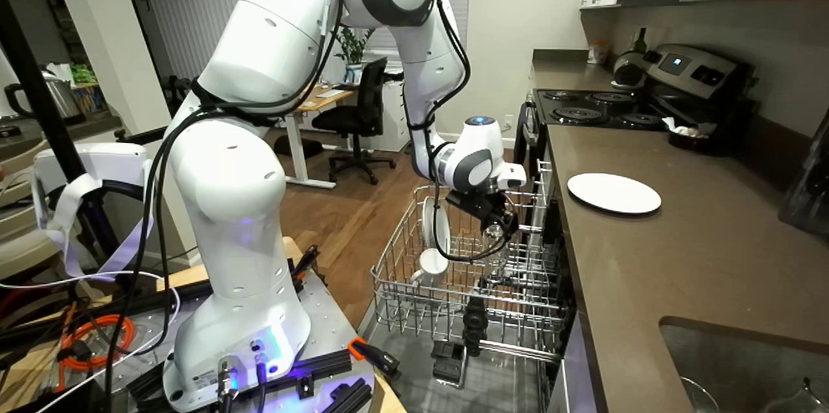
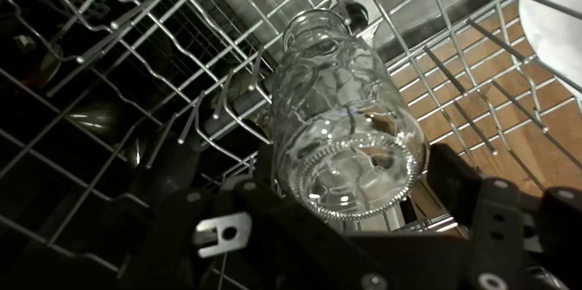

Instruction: Take the two white plates one after the other and put them vertically in the dishwasher then move the glass bottle to the right

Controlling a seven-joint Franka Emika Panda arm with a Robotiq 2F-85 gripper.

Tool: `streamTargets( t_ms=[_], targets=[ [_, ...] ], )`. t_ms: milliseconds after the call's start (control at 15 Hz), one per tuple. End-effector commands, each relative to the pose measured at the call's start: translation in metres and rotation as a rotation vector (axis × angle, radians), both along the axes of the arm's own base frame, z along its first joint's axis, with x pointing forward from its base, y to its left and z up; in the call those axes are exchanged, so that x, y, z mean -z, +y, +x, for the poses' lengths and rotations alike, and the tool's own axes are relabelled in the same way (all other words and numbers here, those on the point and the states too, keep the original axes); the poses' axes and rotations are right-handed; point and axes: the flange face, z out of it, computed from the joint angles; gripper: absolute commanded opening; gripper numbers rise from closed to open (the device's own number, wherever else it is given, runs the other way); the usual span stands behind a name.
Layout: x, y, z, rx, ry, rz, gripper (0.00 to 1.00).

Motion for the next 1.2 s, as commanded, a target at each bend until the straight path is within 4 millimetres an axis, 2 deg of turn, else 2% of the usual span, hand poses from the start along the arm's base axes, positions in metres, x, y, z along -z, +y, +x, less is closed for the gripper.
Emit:
streamTargets(
  t_ms=[0, 867, 933, 1133],
  targets=[
    [-0.0012, 0.0026, 0.001, -0.025, 0.022, -0.007, 0.6],
    [0.0044, 0.0011, 0.0004, -0.018, 0.092, -0.033, 0.6],
    [0.0052, 0.0009, 0.0005, -0.018, 0.095, -0.032, 0.72],
    [0.0059, 0.0011, 0.0008, -0.017, 0.099, -0.033, 0.78]
  ],
)
